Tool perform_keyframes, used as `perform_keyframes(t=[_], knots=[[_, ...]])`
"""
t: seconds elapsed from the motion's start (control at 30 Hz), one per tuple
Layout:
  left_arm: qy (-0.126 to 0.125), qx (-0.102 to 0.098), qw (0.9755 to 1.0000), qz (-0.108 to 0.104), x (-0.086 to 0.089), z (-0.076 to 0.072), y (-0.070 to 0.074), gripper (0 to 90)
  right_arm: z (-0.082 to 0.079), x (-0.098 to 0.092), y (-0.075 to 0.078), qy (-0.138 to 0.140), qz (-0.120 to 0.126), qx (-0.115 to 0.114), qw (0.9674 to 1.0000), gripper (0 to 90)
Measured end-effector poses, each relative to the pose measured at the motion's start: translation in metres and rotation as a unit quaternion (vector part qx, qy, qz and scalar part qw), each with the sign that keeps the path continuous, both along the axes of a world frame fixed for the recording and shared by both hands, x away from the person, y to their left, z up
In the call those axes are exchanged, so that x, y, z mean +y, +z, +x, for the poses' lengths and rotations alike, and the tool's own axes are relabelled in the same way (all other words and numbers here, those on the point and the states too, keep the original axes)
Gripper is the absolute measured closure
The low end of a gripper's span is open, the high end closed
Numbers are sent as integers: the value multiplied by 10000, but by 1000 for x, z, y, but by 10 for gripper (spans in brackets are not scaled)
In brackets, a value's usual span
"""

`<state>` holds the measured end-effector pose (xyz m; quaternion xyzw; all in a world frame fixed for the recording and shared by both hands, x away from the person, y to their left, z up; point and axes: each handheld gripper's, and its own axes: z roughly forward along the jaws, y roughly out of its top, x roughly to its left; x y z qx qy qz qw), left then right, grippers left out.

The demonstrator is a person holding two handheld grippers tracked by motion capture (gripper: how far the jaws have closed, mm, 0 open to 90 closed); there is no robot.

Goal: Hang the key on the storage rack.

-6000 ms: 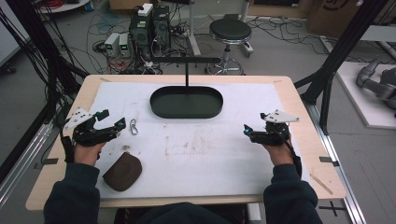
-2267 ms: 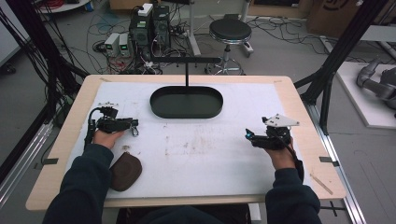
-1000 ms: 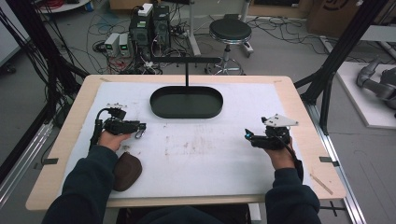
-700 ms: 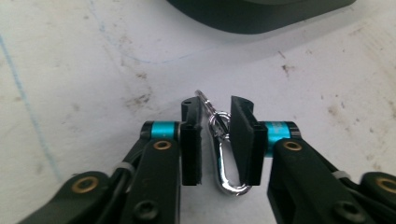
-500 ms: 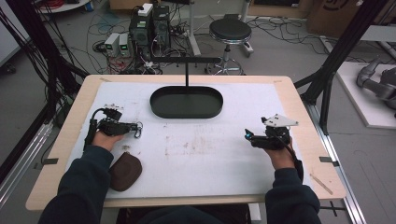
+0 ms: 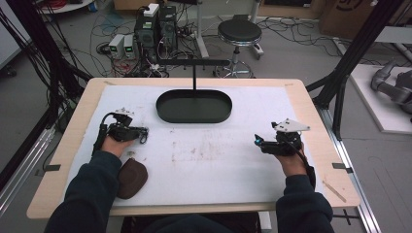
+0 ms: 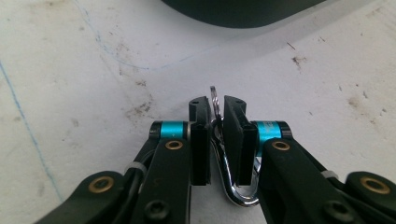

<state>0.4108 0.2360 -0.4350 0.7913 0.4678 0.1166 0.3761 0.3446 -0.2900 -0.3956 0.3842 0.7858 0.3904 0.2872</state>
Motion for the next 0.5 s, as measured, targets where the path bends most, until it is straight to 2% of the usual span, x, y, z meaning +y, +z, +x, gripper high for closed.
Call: perform_keyframes(t=[0.07, 0.23, 0.5], knots=[[-21, -13, 10000, 0, 1, -1, 1, 867, 0, 0, 0, 0, -7, 1, 10000, 213], [-67, -48, 10000, 27, 2, -2, 2, 875, 0, 0, 0, 17, -43, -9, 10000, 213], [-146, -151, 9995, 251, -2, -3, 1, 874, 0, 1, 0, 30, -54, -14, 10000, 213]])
